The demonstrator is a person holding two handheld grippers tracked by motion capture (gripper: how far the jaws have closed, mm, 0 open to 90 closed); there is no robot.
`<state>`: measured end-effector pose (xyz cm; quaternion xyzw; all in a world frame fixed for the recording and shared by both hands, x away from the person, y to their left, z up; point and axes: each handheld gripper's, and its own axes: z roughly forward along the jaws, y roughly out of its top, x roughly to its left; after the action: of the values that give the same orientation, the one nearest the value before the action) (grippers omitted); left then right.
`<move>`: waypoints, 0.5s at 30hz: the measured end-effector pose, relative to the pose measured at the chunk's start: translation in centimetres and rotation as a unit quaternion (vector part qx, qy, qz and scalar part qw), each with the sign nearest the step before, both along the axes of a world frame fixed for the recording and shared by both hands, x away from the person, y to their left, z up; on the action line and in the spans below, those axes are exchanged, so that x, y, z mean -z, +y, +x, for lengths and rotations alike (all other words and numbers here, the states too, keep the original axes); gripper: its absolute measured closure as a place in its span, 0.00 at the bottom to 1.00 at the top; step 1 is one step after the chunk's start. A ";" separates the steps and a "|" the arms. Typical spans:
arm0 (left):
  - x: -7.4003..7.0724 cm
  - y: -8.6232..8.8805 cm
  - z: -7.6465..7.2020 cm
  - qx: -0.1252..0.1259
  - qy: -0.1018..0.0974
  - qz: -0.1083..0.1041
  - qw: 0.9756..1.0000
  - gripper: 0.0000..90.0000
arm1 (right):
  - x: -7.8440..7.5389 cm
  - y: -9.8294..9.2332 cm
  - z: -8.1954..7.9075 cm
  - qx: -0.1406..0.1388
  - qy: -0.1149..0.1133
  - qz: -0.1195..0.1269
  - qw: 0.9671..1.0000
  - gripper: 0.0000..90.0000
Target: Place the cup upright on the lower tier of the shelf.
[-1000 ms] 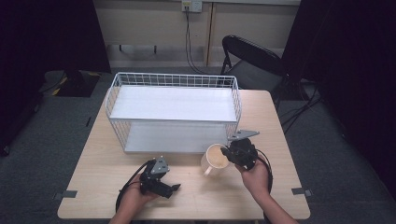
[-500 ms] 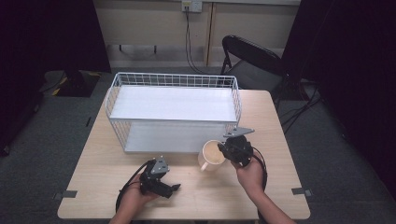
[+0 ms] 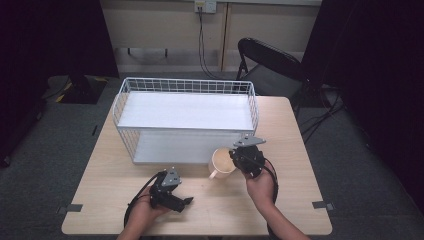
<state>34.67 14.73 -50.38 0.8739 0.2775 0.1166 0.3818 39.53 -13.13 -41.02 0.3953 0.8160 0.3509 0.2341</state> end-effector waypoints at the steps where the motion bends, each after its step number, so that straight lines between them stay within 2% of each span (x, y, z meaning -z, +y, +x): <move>1: 0.0 0.0 0.0 0.000 0.000 0.000 1.000 0.09 | 0.1 0.1 0.1 0.002 -0.001 -0.001 1.000 0.92; 11: 0.0 0.0 0.0 0.000 0.000 0.000 1.000 0.09 | 0.5 1.2 0.6 0.014 -0.009 -0.006 1.000 0.93; 15: 0.0 0.0 0.0 0.000 0.000 0.000 1.000 0.09 | 0.7 1.4 0.9 0.019 -0.013 0.001 1.000 0.93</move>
<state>34.68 14.73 -50.38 0.8740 0.2773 0.1168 0.3816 40.44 -11.69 -41.68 0.4066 0.8045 0.3526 0.2511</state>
